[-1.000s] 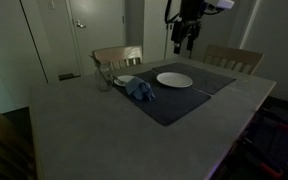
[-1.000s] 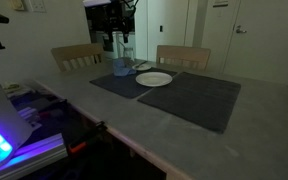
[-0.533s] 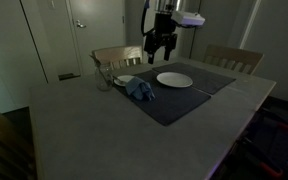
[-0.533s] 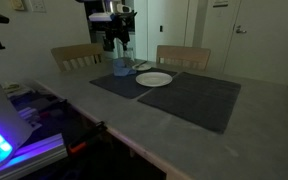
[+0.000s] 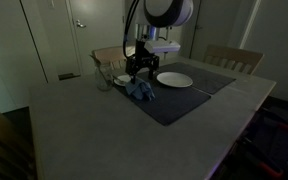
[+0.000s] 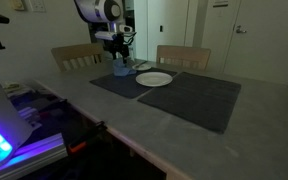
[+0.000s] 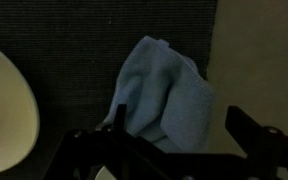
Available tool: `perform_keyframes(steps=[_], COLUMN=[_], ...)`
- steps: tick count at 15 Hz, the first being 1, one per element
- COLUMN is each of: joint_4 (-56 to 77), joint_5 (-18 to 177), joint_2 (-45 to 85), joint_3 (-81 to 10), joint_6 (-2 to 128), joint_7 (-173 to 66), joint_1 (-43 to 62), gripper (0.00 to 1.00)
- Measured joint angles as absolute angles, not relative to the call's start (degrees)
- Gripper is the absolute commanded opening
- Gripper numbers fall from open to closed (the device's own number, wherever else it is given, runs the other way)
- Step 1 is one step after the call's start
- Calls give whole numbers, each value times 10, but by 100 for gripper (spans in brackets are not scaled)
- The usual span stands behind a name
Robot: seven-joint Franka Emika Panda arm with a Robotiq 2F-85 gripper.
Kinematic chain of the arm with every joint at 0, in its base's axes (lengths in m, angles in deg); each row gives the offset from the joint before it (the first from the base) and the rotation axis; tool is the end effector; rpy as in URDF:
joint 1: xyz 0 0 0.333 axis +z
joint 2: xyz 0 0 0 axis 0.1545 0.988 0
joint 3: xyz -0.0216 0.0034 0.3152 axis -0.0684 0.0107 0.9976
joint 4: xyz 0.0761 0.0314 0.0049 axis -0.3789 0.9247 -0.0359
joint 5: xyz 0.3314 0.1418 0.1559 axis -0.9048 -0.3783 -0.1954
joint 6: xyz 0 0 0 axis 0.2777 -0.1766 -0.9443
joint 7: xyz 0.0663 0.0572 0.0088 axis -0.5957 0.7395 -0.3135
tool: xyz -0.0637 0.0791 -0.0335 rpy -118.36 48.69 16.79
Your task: Use the blue towel to wipe the plate
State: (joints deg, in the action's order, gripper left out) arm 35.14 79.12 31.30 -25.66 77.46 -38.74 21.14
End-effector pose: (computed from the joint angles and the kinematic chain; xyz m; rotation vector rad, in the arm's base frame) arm 0.5749 0.1847 0.2117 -3.0985 0.0066 -0.1021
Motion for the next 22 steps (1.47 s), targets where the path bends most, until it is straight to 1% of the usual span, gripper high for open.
perform_keyframes(steps=[5, 6, 7, 8, 9, 12, 18, 19, 22], joint_4=[331, 331, 331, 331, 331, 331, 331, 331, 331], joint_5=[792, 792, 792, 792, 792, 786, 758, 756, 750], joint_2=[344, 347, 348, 349, 349, 349, 349, 349, 349], joint_3=[-284, -288, -291, -293, -294, -295, -292, -291, -291], joint_6=[775, 775, 775, 775, 775, 775, 775, 775, 775], joint_7=[-355, -349, -345, -342, -340, -339, -339, -339, -339], joint_1=[237, 240, 241, 243, 243, 243, 243, 243, 242], gripper=[100, 99, 82, 74, 71, 49, 7, 1, 0])
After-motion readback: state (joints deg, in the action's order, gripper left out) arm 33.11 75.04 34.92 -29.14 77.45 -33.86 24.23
